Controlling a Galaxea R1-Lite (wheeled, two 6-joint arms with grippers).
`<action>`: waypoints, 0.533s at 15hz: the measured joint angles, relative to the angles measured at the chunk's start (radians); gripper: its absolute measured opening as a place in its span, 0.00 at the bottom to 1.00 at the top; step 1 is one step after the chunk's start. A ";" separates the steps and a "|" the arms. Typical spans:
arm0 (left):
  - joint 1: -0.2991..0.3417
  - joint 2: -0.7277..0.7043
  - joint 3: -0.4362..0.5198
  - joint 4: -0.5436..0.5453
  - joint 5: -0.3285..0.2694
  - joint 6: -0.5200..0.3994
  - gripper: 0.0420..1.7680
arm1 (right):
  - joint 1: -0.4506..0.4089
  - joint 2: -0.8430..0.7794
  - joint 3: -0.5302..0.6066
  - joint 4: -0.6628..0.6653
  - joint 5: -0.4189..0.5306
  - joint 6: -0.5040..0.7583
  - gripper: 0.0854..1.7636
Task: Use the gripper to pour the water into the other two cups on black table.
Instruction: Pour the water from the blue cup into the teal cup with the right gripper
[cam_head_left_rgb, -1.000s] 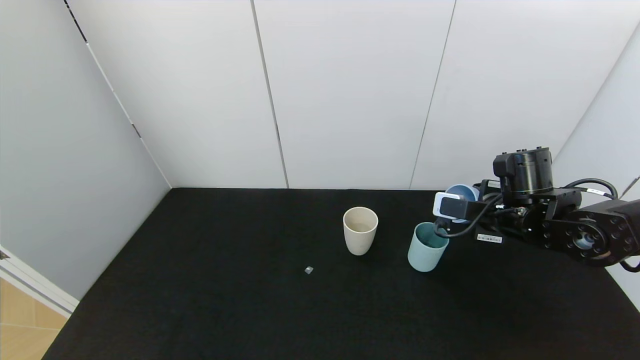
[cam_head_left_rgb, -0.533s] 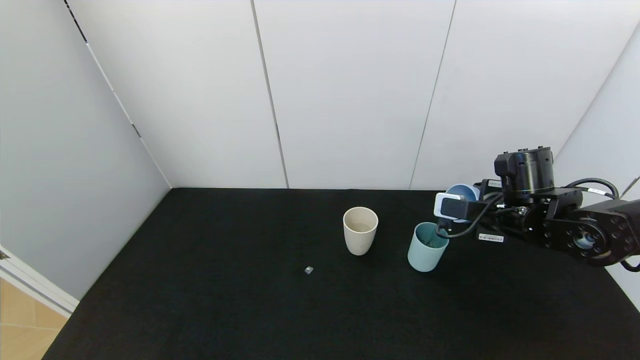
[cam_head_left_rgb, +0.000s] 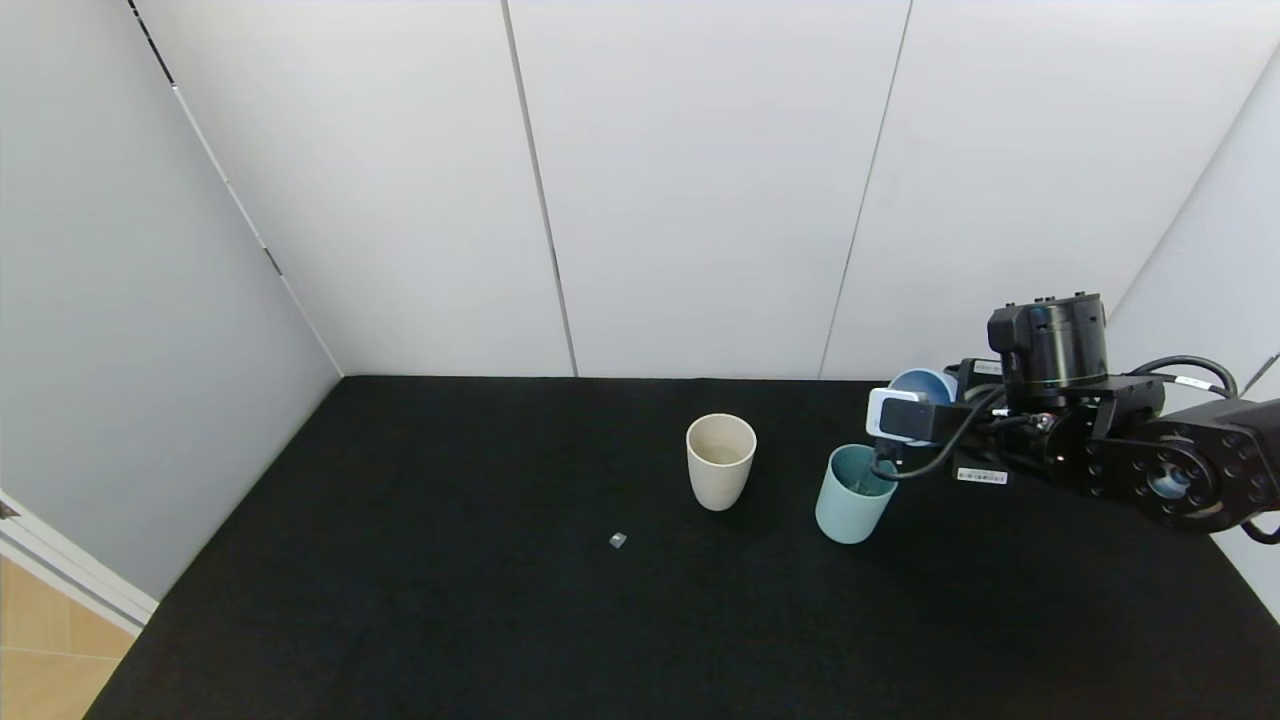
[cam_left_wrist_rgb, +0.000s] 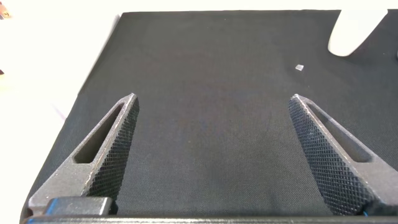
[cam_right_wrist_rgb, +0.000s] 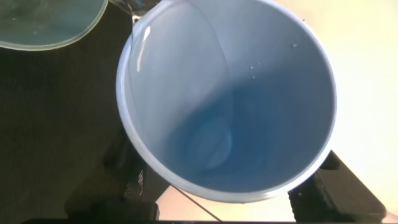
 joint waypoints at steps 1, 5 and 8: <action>0.000 0.000 0.000 0.000 0.000 0.000 0.97 | 0.000 0.000 0.001 0.000 0.000 0.001 0.70; 0.000 0.000 0.000 0.000 0.000 0.000 0.97 | 0.003 0.000 0.001 0.000 0.000 0.000 0.70; 0.000 0.000 0.000 0.000 0.000 0.000 0.97 | 0.005 0.000 0.000 0.000 0.000 -0.002 0.70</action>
